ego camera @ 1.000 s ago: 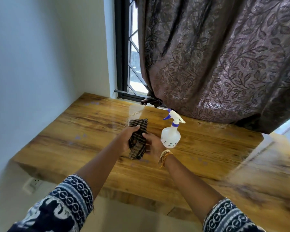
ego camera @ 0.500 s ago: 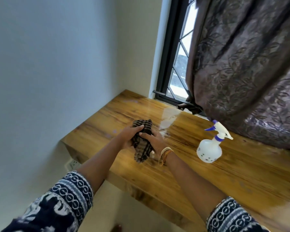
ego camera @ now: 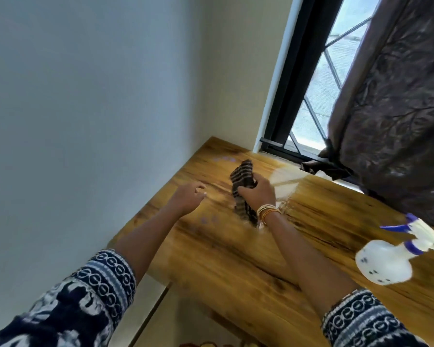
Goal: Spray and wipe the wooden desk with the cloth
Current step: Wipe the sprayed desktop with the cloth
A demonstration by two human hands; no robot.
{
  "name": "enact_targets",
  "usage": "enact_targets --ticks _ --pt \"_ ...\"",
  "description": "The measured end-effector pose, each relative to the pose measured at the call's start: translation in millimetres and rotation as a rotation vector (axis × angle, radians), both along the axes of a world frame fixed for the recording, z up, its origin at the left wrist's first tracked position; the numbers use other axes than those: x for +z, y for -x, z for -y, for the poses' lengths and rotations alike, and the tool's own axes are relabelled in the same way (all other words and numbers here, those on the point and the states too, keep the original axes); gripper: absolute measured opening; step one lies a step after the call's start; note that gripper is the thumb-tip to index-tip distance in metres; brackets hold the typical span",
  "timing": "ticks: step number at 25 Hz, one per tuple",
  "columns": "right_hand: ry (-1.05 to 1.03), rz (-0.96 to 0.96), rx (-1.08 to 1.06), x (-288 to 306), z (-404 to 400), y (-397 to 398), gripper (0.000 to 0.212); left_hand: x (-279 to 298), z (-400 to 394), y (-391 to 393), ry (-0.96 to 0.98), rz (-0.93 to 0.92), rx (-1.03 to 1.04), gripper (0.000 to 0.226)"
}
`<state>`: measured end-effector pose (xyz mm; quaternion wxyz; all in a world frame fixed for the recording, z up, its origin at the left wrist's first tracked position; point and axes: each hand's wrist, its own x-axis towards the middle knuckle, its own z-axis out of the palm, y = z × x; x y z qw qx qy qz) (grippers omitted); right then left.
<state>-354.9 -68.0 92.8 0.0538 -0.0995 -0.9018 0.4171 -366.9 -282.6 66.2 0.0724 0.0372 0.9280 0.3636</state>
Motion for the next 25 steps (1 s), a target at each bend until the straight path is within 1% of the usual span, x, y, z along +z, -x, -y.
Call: enact_targets --ticks 2,3,5,6,7,9,11,13,18,20,22,25 --pt "-0.291 -0.054 -0.043 4.2 -1.9 19.7 0.057 -9.1 6.9 14.9 0.036 -0.007 -0.03 0.032" --pt "-0.443 -0.013 -0.011 4.9 -2.5 29.3 0.054 -12.9 9.8 22.3 0.052 -0.007 -0.03 0.033" --pt "-0.734 0.132 0.083 0.6 -2.7 44.0 0.063 -18.6 13.9 34.4 0.08 -0.011 -0.015 0.035" --pt "-0.818 0.167 0.114 -5.1 -2.4 51.2 0.067 -21.4 15.2 39.5 0.094 -0.019 -0.009 0.037" --pt "-0.852 0.149 0.146 -13.2 -3.0 58.4 0.067 -24.8 16.2 44.1 0.109 -0.031 -0.005 0.039" --pt "-0.831 0.062 0.255 -31.7 -5.2 71.8 0.061 -32.2 17.5 53.6 0.147 -0.067 -0.003 0.042" --pt "-0.759 0.085 0.423 -52.6 -8.0 81.1 0.056 -41.6 16.9 62.0 0.19 -0.058 0.003 0.048" --pt "-0.725 0.134 0.548 -72.9 -8.0 84.5 0.054 -52.6 14.3 73.0 0.235 -0.044 -0.019 0.053" --pt "-0.749 0.013 0.663 -88.6 -17.8 97.6 0.05 -73.0 9.6 110.1 0.41 -0.103 -0.111 0.062" --pt "-0.749 0.017 0.556 -90.5 -38.8 125.2 0.05 -81.7 10.6 116.1 0.463 -0.153 -0.114 0.063" --pt "-0.723 0.08 0.361 -90.7 -64.2 160.8 0.051 -87.5 12.4 118.1 0.489 -0.209 -0.102 0.062" --pt "-0.687 0.208 0.078 -92.3 -82.0 194.6 0.052 -94.2 13.2 120.7 0.495 -0.229 -0.091 0.062"
